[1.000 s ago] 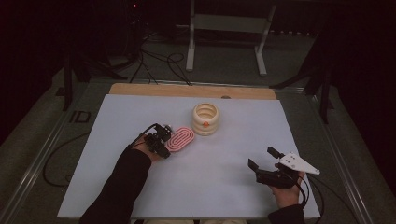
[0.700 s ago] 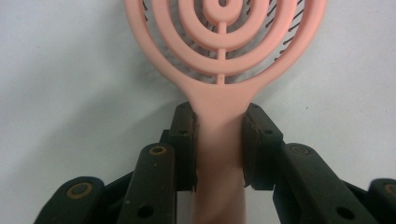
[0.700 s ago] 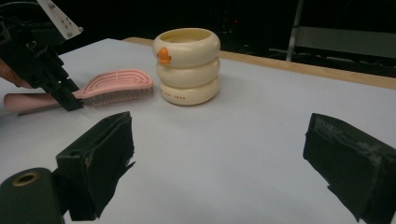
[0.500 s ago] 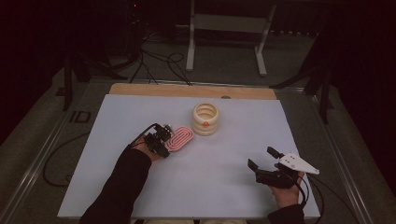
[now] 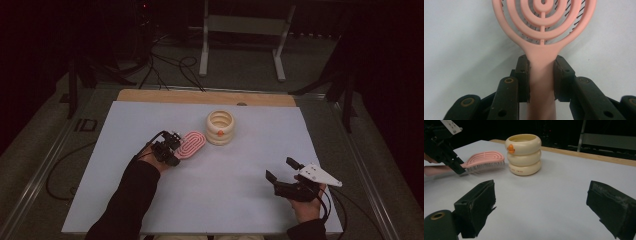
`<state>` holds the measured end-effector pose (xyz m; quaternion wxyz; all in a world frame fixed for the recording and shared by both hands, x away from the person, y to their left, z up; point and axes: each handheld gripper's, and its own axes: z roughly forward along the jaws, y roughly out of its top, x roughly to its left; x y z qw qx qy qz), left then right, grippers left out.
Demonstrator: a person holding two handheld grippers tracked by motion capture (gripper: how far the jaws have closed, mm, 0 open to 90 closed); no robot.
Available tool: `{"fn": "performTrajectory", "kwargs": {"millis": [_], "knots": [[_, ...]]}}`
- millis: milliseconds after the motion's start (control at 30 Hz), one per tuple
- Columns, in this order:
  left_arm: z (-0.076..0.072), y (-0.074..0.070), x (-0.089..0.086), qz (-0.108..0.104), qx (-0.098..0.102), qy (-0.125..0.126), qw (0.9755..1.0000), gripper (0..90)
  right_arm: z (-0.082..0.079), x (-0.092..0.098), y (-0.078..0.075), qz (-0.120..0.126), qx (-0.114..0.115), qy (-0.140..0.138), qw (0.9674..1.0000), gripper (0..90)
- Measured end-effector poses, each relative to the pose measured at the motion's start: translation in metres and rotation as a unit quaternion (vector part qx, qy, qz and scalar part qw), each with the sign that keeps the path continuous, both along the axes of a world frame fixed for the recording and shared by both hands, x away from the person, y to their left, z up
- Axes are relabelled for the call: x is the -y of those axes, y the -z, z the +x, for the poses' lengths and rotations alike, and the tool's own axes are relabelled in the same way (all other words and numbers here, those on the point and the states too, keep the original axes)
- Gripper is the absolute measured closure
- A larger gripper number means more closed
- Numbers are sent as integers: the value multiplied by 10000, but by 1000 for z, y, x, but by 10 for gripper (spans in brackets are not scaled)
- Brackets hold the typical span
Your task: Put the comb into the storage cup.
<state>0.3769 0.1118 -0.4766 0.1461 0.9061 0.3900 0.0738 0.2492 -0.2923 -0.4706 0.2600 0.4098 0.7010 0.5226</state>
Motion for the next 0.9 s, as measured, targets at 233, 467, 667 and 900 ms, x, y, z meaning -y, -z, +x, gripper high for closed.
{"fn": "performTrajectory", "kwargs": {"millis": [233, 467, 667, 900], "knots": [[-5, -7, -6, -99, 282, -109, 9995, 704, 0, -1, 0, -2, 3, -4, 10000, 84], [-12, -17, -15, -406, 620, -201, 9970, 704, 0, -1, 0, 4, 11, -3, 10000, 84], [-16, -20, -20, -579, 802, -264, 9947, 704, 0, -1, 0, 4, 3, -8, 10000, 84], [-20, -20, -26, -826, 983, -313, 9912, 704, 0, -2, 2, -39, -8, -39, 10000, 84]]}}
